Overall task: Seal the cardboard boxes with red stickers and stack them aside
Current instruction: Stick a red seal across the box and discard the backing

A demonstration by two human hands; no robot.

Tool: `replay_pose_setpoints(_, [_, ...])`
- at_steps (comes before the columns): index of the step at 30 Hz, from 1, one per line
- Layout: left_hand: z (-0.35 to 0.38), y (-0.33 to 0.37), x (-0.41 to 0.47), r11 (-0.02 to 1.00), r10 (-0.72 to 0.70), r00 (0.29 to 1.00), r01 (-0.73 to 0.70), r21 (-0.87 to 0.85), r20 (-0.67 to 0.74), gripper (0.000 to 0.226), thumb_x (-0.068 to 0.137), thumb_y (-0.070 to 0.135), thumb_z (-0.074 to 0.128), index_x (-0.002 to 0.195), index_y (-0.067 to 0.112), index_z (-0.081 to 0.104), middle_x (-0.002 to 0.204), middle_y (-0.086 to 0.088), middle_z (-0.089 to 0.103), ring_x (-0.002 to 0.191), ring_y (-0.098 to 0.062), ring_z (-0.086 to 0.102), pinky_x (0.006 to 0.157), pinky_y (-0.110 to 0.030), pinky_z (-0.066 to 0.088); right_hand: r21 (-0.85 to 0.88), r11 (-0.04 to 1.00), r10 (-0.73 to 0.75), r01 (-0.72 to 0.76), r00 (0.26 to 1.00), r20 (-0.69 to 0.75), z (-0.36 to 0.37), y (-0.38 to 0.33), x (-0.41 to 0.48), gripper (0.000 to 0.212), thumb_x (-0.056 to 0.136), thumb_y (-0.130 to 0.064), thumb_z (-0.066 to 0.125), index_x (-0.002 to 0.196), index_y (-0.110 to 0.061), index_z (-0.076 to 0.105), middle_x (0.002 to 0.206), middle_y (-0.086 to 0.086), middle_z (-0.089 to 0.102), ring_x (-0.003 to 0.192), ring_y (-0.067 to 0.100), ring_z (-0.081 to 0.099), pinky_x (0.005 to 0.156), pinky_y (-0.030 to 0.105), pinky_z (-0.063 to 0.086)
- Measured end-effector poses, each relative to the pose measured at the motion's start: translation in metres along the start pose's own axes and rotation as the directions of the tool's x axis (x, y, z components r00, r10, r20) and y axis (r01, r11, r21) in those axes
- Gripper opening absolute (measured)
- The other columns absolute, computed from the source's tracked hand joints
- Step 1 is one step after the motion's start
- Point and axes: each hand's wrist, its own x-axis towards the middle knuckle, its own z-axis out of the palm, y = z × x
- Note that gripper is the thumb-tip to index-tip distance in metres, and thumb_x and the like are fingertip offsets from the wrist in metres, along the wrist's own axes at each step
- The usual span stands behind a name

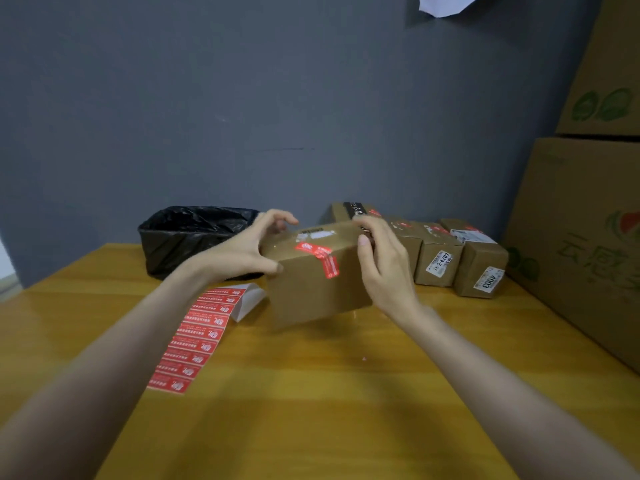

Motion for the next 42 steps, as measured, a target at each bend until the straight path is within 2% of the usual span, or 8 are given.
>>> replay_pose_setpoints(6, [0.041, -0.013, 0.008, 0.996, 0.006, 0.994, -0.016, 0.083, 0.113, 0.064, 0.059, 0.01, 0.065, 0.111, 0.033, 0.038, 0.121, -0.004, 0.035, 0.117, -0.012, 0.039, 0.085, -0.015, 0.043, -0.15, 0.988, -0.016, 0.044, 0.983, 0.182, -0.009, 0.005, -0.026, 0.055, 0.092, -0.04, 0.023, 0.087, -0.007, 0.066, 0.077, 0.002, 0.067, 0.068, 0.015, 0.061, 0.055, 0.024, 0.042])
replay_pose_setpoints(9, [0.052, -0.02, 0.013, 0.995, 0.003, 0.991, -0.017, 0.101, 0.135, 0.064, 0.059, 0.011, 0.066, 0.114, 0.029, 0.038, 0.12, -0.002, 0.035, 0.115, -0.007, 0.039, 0.085, -0.012, 0.041, -0.213, 0.977, 0.054, -0.006, 0.973, 0.223, -0.013, 0.008, -0.03, 0.061, 0.091, -0.046, 0.022, 0.084, -0.009, 0.069, 0.076, 0.004, 0.07, 0.07, 0.019, 0.065, 0.061, 0.031, 0.049])
replay_pose_setpoints(15, [0.05, -0.028, 0.026, 0.995, -0.061, 0.977, 0.043, 0.092, 0.202, 0.065, 0.067, 0.018, 0.061, 0.128, 0.022, 0.037, 0.127, 0.005, 0.034, 0.116, -0.007, 0.041, 0.086, -0.014, 0.044, -0.194, 0.976, 0.153, -0.099, 0.946, 0.286, -0.011, 0.02, -0.022, 0.023, 0.094, -0.027, 0.053, 0.094, -0.016, 0.073, 0.087, -0.002, 0.073, 0.082, 0.013, 0.066, 0.072, 0.032, 0.052])
replay_pose_setpoints(19, [0.046, -0.029, 0.036, 0.995, -0.088, 0.968, 0.076, 0.058, 0.235, 0.058, 0.076, 0.05, 0.068, 0.126, 0.03, 0.048, 0.133, 0.016, 0.038, 0.118, 0.005, 0.04, 0.086, -0.008, 0.04, -0.194, 0.958, 0.269, -0.212, 0.897, 0.352, -0.01, 0.027, -0.004, 0.01, 0.086, -0.029, 0.064, 0.088, -0.022, 0.072, 0.089, -0.007, 0.072, 0.088, 0.01, 0.064, 0.08, 0.032, 0.051])
replay_pose_setpoints(25, [0.043, -0.038, 0.055, 0.992, -0.086, 0.984, 0.099, -0.072, 0.157, 0.026, 0.086, 0.024, 0.058, 0.111, 0.022, 0.061, 0.124, 0.009, 0.053, 0.112, 0.0, 0.051, 0.088, -0.013, 0.044, 0.024, 0.891, 0.381, -0.454, 0.774, 0.506, -0.013, 0.039, 0.013, 0.005, 0.083, -0.018, 0.069, 0.081, -0.022, 0.07, 0.076, -0.011, 0.065, 0.077, 0.001, 0.059, 0.072, 0.021, 0.045])
replay_pose_setpoints(30, [0.047, -0.049, 0.069, 0.979, -0.137, 0.99, 0.139, -0.149, 0.023, 0.016, 0.09, 0.014, 0.057, 0.105, 0.017, 0.06, 0.111, 0.001, 0.059, 0.102, -0.011, 0.057, 0.08, -0.016, 0.048, -0.056, 0.945, 0.293, -0.322, 0.758, 0.582, -0.006, 0.041, 0.023, 0.007, 0.085, -0.024, 0.066, 0.088, -0.026, 0.072, 0.084, -0.01, 0.067, 0.083, 0.003, 0.058, 0.074, 0.019, 0.046])
replay_pose_setpoints(35, [0.043, -0.051, 0.071, 0.959, -0.177, 0.98, 0.193, -0.206, 0.092, 0.019, 0.083, 0.015, 0.064, 0.102, 0.018, 0.061, 0.112, -0.002, 0.06, 0.101, -0.012, 0.058, 0.082, -0.02, 0.048, -0.117, 0.954, 0.288, -0.276, 0.731, 0.619, 0.01, 0.04, 0.029, 0.007, 0.08, -0.027, 0.072, 0.086, -0.03, 0.072, 0.068, -0.014, 0.057, 0.069, 0.002, 0.05, 0.07, 0.026, 0.042])
replay_pose_setpoints(42, [0.035, -0.042, 0.078, 0.978, -0.208, 0.969, 0.202, 0.054, 0.137, 0.022, 0.081, 0.022, 0.069, 0.1, 0.023, 0.059, 0.118, 0.0, 0.061, 0.109, -0.007, 0.055, 0.101, -0.028, 0.04, 0.03, 0.911, 0.284, -0.411, 0.679, 0.677, 0.018, 0.042, 0.036, 0.013, 0.076, -0.017, 0.075, 0.07, -0.028, 0.071, 0.059, -0.013, 0.058, 0.055, -0.005, 0.048, 0.059, 0.013, 0.037])
